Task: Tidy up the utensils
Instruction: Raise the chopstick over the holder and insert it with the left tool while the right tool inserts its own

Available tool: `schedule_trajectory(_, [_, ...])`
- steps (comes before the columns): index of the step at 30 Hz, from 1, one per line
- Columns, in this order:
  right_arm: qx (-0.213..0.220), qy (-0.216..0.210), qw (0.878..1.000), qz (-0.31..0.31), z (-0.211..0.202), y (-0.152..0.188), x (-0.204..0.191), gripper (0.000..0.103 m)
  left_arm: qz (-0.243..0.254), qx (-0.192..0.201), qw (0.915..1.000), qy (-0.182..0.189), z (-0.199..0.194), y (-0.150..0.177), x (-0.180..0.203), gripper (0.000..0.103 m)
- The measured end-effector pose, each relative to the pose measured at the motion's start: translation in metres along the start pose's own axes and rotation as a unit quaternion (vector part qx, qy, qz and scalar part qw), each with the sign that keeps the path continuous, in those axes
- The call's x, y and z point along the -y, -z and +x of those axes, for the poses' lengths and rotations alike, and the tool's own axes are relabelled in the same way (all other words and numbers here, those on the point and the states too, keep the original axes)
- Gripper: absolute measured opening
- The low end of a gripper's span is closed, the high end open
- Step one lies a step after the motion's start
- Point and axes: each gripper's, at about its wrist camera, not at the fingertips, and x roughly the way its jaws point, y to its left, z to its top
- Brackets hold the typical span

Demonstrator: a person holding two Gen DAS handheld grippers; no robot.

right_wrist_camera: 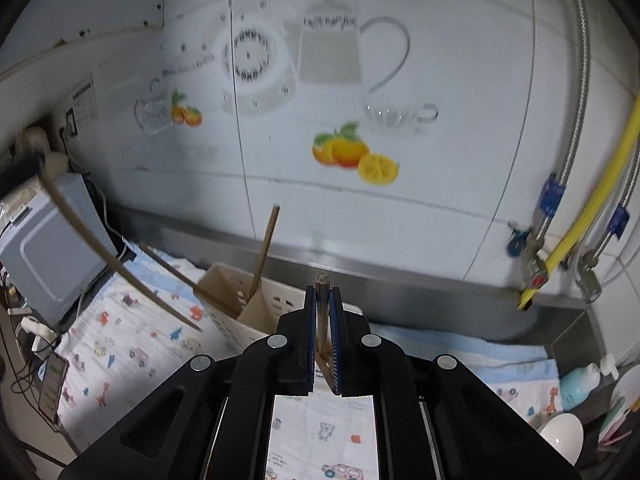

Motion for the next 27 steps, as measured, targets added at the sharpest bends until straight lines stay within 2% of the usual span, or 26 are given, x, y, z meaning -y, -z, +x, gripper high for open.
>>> schedule_trajectory(4, [0.004,-0.001,1.000,-0.002,0.000,0.003,0.001,0.007,-0.010,0.003,0.9999,-0.012,0.018,-0.007,-0.008,0.005])
schedule_trajectory(11, [0.021,0.003,1.000,-0.020,-0.012,0.004,-0.003,0.007,-0.025,0.009,0.9996,-0.012,0.037,-0.016,-0.015,0.005])
schedule_trajectory(14, [0.032,0.000,0.999,-0.023,-0.021,0.005,-0.005,0.012,-0.025,0.016,0.9994,-0.015,0.044,-0.021,-0.015,0.005])
schedule_trajectory(20, [0.053,-0.024,0.998,-0.028,-0.042,0.021,-0.016,0.017,-0.016,0.039,0.9982,-0.043,0.061,-0.030,-0.013,0.005])
schedule_trajectory(27, [0.055,-0.043,0.997,-0.027,-0.047,0.048,-0.023,0.018,-0.038,0.028,0.9979,-0.045,0.084,-0.019,-0.024,0.005])
